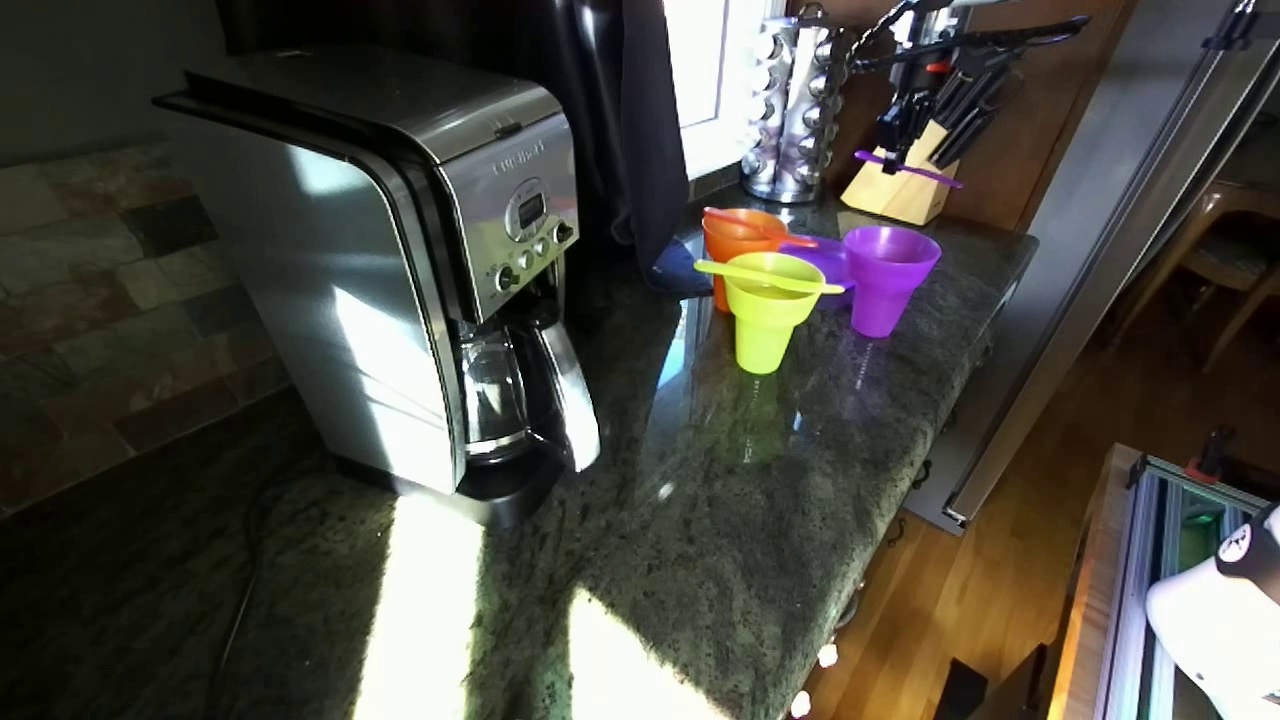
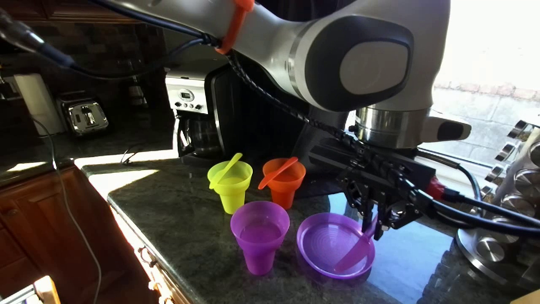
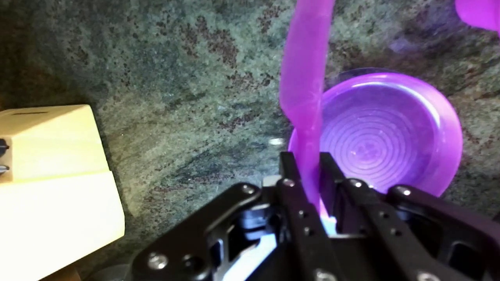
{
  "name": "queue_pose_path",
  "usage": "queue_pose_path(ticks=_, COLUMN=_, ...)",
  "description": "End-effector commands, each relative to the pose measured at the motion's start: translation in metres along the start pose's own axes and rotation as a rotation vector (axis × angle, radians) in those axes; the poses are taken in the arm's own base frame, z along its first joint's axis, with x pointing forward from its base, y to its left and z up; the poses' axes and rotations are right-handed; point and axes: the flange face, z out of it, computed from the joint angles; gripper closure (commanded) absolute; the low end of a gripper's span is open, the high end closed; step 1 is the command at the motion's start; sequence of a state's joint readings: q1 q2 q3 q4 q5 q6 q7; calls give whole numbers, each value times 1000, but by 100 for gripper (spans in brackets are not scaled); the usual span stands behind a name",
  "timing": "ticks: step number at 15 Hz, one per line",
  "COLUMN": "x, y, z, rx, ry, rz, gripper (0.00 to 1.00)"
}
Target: Remove the purple knife from the purple bowl then remove the bowl from the top of the cup and place them on the right side of the counter, move the purple cup backwards.
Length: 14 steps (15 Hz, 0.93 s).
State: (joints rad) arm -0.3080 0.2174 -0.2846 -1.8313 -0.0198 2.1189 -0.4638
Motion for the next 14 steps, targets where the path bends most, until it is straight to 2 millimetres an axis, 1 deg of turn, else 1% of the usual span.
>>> queue_pose_path(ticks=1, x=25, y=15, z=28, rx=8, ry=-24, rz=-34, gripper=95)
queue_pose_path(ticks=3, x=34, y=22, z=43, rx=2, ry=-44, rz=-40, gripper=95)
queue_pose_path(ticks=5, x=40, y=28, z=53, rx=3, ry=-53, rz=-19, gripper=95)
queue_pose_path(ticks=6, x=31, y=18, z=44, rx=-14, ry=-43, rz=-26, gripper=82)
queue_pose_path(ticks=8, x=36, y=24, z=52, rx=-18, ry=-49, rz=-23, gripper=82)
queue_pose_path(ticks=10, x=38, y=26, z=54, rx=-20, ry=-49, rz=-21, gripper=82)
queue_pose_path(ticks=11, x=39, y=26, z=53, rx=-21, ry=-48, rz=-22, gripper=95)
queue_pose_path(ticks=14, x=50, y=32, z=66, rx=-37, ry=-40, rz=-94, gripper=95)
